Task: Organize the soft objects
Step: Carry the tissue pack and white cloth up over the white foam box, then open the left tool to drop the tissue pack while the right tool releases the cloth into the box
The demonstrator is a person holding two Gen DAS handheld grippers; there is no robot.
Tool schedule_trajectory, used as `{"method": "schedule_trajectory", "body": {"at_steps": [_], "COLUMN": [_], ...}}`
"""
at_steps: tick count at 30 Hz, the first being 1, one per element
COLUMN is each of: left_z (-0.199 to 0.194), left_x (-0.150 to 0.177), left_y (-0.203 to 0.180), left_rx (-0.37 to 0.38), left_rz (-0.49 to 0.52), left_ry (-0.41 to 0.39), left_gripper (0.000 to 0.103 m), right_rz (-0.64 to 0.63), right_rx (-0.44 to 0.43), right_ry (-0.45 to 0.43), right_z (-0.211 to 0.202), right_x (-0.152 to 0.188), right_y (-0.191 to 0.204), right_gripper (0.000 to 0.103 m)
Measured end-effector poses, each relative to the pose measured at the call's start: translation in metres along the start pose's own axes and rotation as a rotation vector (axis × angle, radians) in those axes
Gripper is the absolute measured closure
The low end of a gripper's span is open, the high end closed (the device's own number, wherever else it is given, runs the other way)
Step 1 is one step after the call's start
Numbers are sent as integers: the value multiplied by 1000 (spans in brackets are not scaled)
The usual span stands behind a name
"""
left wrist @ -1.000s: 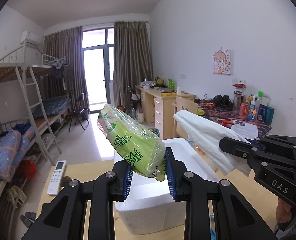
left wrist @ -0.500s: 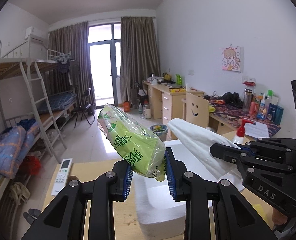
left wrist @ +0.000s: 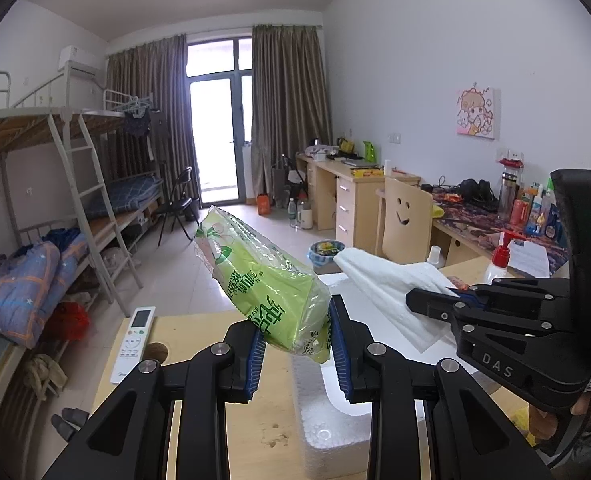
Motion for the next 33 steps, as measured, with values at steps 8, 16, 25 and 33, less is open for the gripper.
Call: {"method": "schedule_trajectory", "body": {"at_steps": [8,16,25,33], "left_z": [3,5,9,15], "left_x": [0,-1,-6,-9], "left_y": [2,2,-3,-16], "left_rx": [-2,-8,6,20], "left_rz": [-6,-10,-11,11], "left_ry": [10,13,27,33], "left_gripper": [71,71,71,71], "right_rz": [-3,-8,9,37], "right_rx": [7,30,43,52], "right_ry": [34,19,-16,-46], "right_z": [6,-7,-24,-39], "right_x": [6,8,7,12], "right_y": [2,-2,-12,-28], "right_gripper": [31,18,12,9]}}
Point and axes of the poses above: each gripper's, at about its wrist camera, not at the fingertips, and z roughly the way its jaws point, y to its left, x to its underside, the point moved 9 cm from there along z, roughly the way its jaws point, and after that the axes turned 11 degrees about y, right-handed, at the moved point
